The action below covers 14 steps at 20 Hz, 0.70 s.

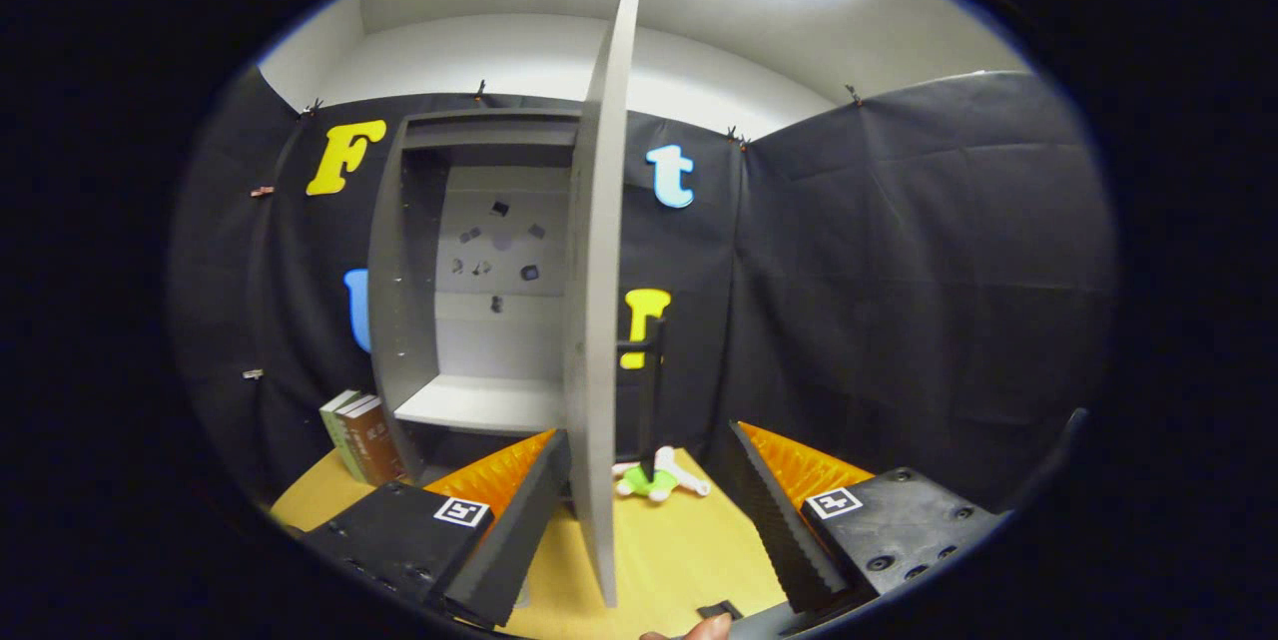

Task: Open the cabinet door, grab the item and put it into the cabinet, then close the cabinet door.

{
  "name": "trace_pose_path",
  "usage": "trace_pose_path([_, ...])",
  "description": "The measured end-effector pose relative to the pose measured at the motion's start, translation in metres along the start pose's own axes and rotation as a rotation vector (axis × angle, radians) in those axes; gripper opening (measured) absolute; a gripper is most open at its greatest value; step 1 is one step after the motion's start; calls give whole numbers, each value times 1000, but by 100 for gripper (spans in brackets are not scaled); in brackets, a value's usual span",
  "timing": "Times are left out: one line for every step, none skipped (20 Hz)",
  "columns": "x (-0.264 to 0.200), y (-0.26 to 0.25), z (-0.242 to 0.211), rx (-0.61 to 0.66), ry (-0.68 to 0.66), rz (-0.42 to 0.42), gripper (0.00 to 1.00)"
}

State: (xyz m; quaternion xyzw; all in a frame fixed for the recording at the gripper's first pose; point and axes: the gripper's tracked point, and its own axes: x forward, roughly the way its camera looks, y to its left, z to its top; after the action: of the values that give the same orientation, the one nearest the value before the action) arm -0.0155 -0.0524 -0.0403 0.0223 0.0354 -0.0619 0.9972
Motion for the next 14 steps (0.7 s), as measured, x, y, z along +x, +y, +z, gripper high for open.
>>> trace_pose_path([-3, 16, -17, 7, 44, 37, 99])
trace_pose_path([-3, 32, -33, 4, 80, 69, 99])
trace_pose_path([-3, 46, -51, -2, 119, 94, 99])
trace_pose_path([-2, 63, -68, -3, 155, 127, 99])
trace_pose_path([1, 77, -87, -6, 191, 149, 99])
trace_pose_path([5, 91, -106, 3, 226, 172, 99])
trace_pose_path([9, 104, -125, 18, 262, 191, 99])
trace_pose_path([13, 116, -148, 32, 302, 212, 99])
trace_pose_path([18, 127, -170, 32, 338, 224, 99])
trace_pose_path([24, 135, -194, 20, 365, 235, 99])
trace_pose_path([32, 142, -218, -1, 403, 239, 99])
trace_pose_path([40, 152, -245, -14, 439, 248, 99])
trace_pose_path([47, 159, -272, -22, 487, 253, 99])
trace_pose_path([51, 166, -295, -21, 522, 257, 99])
